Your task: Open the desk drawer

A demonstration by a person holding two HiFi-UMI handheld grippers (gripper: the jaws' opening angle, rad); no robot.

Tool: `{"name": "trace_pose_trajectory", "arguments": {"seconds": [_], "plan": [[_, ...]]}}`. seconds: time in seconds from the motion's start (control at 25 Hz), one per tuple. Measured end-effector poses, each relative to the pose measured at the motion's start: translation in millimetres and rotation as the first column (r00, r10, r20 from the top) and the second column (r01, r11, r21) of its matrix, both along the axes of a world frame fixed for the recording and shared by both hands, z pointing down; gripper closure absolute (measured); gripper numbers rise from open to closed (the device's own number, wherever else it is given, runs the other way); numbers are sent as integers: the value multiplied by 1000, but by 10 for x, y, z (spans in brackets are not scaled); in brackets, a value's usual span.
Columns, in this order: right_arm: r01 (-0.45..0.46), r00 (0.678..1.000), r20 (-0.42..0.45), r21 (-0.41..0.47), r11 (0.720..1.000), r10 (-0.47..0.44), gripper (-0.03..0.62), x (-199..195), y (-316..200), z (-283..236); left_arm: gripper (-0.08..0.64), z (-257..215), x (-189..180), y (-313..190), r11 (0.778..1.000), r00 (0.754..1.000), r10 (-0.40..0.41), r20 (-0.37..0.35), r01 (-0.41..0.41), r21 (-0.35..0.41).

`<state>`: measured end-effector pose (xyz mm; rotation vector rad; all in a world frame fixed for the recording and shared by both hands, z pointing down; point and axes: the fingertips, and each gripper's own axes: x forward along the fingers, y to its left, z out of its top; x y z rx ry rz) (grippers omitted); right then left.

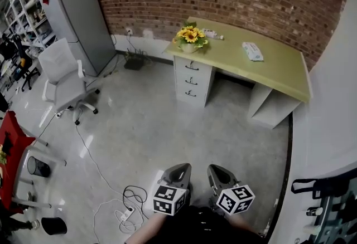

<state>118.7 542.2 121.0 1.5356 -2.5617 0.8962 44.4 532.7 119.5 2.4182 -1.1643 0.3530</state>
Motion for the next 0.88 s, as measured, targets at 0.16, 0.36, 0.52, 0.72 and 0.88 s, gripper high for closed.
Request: {"name": "trace_pose_trajectory", "arguments": {"seconds": [0.16, 0.36, 0.52, 0.72, 0.88], "plan": [[1, 1000, 0, 6, 1000, -1, 578, 22, -373, -52, 549, -47, 4, -384, 1000, 1000, 0, -2, 0, 7], [-3, 1000, -3, 10, 1000, 3, 578, 9, -816, -133, 549, -123, -28, -830, 1000, 1000, 7, 1, -7, 14], [-9, 1000, -3, 25, 1000, 9, 578, -27, -1129, -201, 549, -159, -58, -1151, 1000, 1000, 13, 3, -13, 21], [-17, 1000, -5, 22, 1000, 17, 578, -49, -1467, -209, 549, -170, -96, -1512, 1000, 1000, 17, 0, -17, 24], [-23, 1000, -12, 13, 1000, 23, 578, -61, -1670, -193, 551, -197, -121, -1747, 999, 1000, 21, -4, -21, 30]]}}
